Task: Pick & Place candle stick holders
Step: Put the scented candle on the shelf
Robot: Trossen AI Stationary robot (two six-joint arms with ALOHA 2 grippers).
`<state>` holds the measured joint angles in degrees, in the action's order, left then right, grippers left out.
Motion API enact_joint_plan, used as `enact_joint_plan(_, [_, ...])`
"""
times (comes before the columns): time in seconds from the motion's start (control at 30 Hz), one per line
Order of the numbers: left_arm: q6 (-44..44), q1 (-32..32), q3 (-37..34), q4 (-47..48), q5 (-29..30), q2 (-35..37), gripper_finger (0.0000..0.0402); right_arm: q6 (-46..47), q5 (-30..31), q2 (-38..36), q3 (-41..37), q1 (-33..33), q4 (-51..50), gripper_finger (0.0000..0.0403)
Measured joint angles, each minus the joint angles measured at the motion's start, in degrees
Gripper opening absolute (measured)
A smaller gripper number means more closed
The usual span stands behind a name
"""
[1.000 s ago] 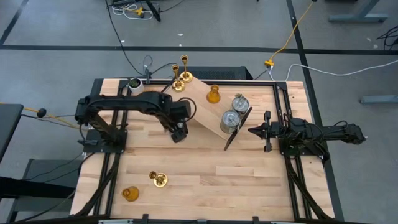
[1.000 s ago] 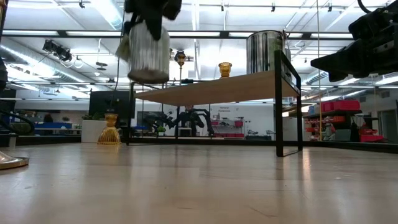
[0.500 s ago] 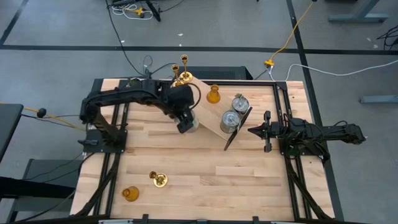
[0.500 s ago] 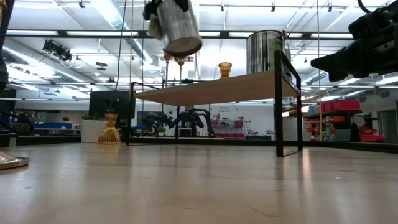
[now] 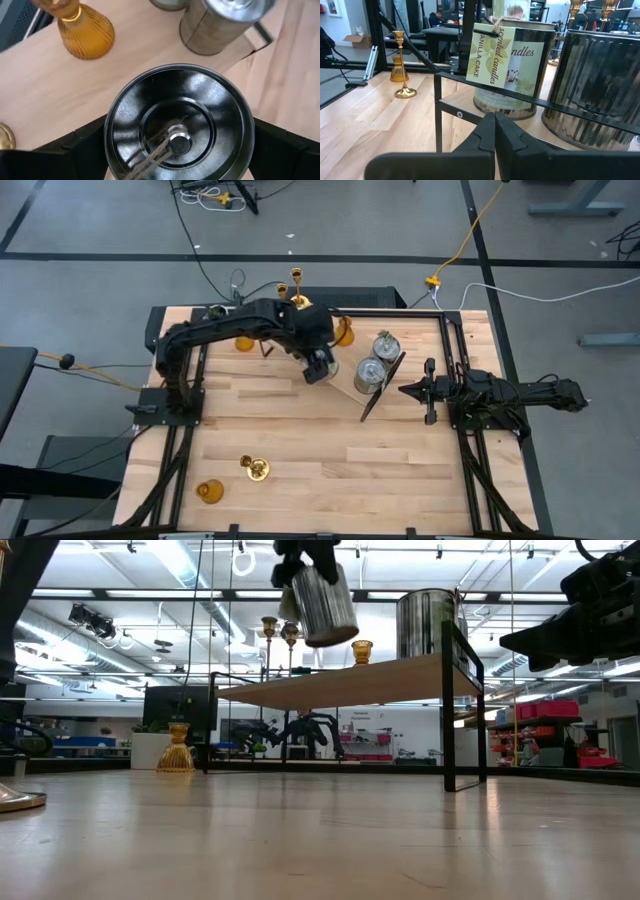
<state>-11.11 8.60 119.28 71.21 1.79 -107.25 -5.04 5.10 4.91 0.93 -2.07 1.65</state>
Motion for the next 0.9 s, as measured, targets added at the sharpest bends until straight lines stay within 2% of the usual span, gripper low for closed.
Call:
enact_joint_plan(0.43, [12.8,2.4,0.0,0.4,3.9,-3.5,0.0374,0.0,0.0,0.0,0.0,0.0,0.0,0.0003])
enact_joint_plan(0.9, [13.5,5.0,0.0,1.2,2.8,-4.7,0.0375,0.0,0.0,0.0,0.0,0.0,0.0,0.0003])
